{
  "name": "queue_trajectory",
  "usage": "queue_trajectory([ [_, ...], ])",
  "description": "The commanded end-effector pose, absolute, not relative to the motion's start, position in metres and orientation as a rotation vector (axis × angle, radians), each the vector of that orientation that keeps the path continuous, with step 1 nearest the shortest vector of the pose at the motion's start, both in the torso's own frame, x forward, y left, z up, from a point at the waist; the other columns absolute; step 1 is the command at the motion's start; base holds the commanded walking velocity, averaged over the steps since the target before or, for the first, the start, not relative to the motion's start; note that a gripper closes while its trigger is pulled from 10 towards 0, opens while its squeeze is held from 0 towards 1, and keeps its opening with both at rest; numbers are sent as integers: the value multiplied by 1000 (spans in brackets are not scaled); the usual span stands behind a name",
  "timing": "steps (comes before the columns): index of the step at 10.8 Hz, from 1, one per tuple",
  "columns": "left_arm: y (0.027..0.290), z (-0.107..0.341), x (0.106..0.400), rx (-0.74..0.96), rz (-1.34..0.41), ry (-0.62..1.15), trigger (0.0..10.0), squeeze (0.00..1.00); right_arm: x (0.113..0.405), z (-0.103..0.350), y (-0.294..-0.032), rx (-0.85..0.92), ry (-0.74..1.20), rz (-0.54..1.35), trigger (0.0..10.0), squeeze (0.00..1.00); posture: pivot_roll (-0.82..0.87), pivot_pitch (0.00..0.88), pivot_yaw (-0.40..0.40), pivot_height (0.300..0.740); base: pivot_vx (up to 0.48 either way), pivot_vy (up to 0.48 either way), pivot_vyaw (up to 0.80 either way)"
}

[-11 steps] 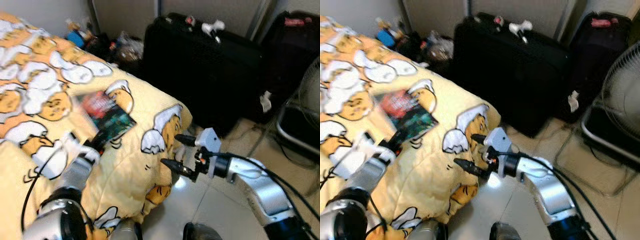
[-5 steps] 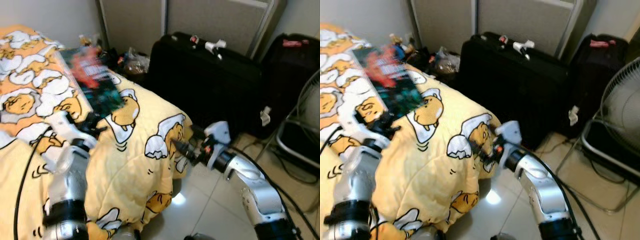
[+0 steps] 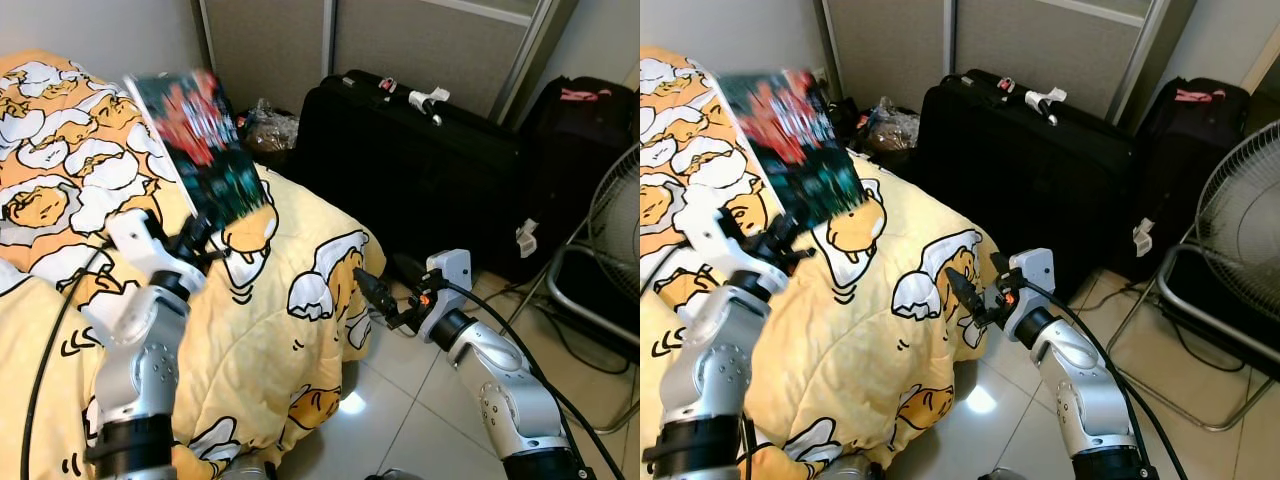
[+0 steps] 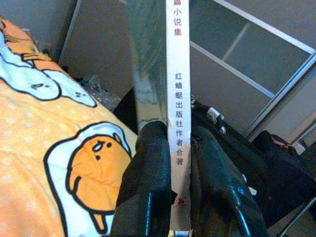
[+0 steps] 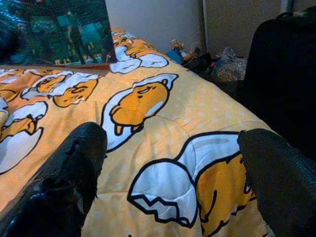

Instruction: Clean up the room

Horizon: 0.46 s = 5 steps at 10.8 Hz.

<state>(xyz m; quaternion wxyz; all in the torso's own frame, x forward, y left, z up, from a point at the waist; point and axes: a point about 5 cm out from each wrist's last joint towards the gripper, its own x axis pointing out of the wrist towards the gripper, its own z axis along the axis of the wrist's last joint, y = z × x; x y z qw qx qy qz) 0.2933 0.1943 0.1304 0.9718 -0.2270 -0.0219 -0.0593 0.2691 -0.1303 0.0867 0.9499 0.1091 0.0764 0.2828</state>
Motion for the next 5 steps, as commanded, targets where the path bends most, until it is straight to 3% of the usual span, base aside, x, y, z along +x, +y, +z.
queue_trajectory([
  [1,192,144,292,-439,-133,-86,0,0,269,88,-133,221,143,555,10000,0,35,0,1,740,0,0,0],
  [5,196,146,295,-377,-74,-41,0,0,270,89,-134,227,115,528,10000,0,28,0,17,740,0,0,0],
])
